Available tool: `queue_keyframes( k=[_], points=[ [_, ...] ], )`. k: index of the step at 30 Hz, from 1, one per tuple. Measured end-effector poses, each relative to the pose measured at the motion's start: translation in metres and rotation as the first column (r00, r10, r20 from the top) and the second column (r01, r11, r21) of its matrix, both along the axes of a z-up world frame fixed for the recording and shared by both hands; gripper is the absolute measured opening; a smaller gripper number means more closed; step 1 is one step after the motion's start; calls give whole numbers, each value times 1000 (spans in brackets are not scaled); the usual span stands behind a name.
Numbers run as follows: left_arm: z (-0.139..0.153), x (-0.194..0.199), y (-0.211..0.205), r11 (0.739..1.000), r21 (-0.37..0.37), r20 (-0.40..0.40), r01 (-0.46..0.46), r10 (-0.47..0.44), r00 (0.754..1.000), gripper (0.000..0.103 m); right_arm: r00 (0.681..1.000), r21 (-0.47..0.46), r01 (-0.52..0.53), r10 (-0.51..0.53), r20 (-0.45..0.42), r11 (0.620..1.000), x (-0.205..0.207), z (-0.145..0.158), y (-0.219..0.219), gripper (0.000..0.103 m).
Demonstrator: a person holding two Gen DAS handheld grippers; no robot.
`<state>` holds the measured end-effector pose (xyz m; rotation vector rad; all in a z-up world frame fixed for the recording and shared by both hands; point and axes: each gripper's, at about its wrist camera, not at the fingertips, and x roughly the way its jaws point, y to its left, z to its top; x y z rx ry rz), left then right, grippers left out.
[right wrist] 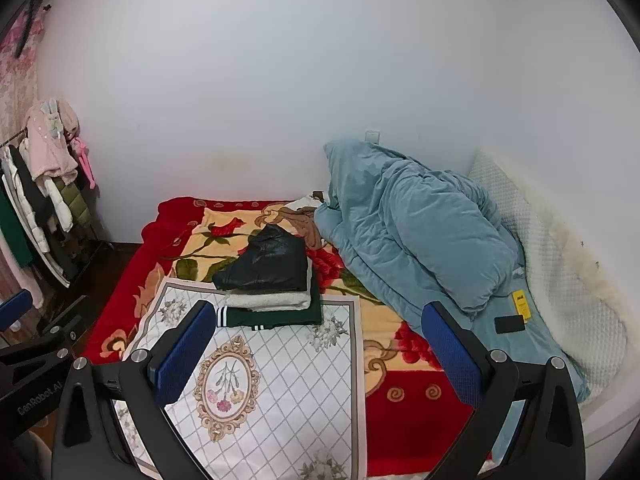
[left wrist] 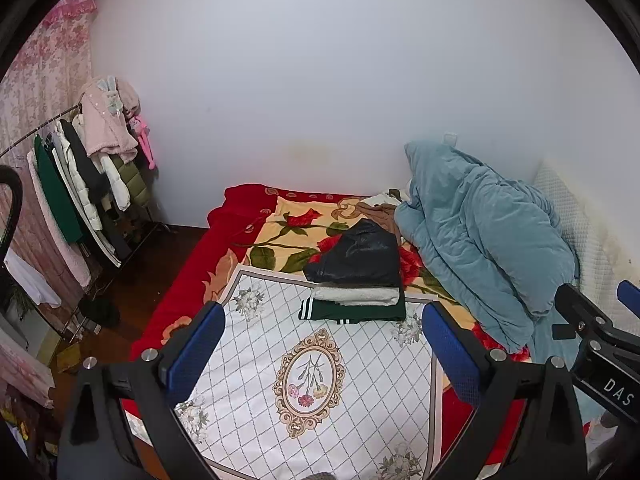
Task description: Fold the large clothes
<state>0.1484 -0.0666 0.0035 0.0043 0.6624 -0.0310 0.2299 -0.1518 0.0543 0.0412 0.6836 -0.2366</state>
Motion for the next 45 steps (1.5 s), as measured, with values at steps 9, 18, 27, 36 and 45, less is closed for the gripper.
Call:
queue_keyframes(
  k=[9, 18, 27, 36, 45],
  points=[
    [4, 1, -1, 1000, 5, 12, 0, 0, 1000, 101, 1000, -6, 3, -3, -2, 1000, -3, -1, -3, 103],
    [6, 1, 0, 1000, 4, 17, 0, 0, 1000, 101, 1000, -16, 9, -9, 3, 1000, -6, -1, -4, 103],
    [7, -1, 0, 1000, 3, 20, 0, 0, 1000, 101, 1000, -23, 7, -6, 4, 1000, -6, -1, -11, 103],
    [8, -1, -2, 1000, 4, 20, 4, -4, 1000, 101, 1000, -38, 1, 0, 18, 999, -7, 4, -14, 103],
    [10, 0, -2, 1000, 3, 25, 7, -7, 1000, 101, 1000, -38, -13, 13, 7, 999, -2, 3, -12, 103]
  ],
)
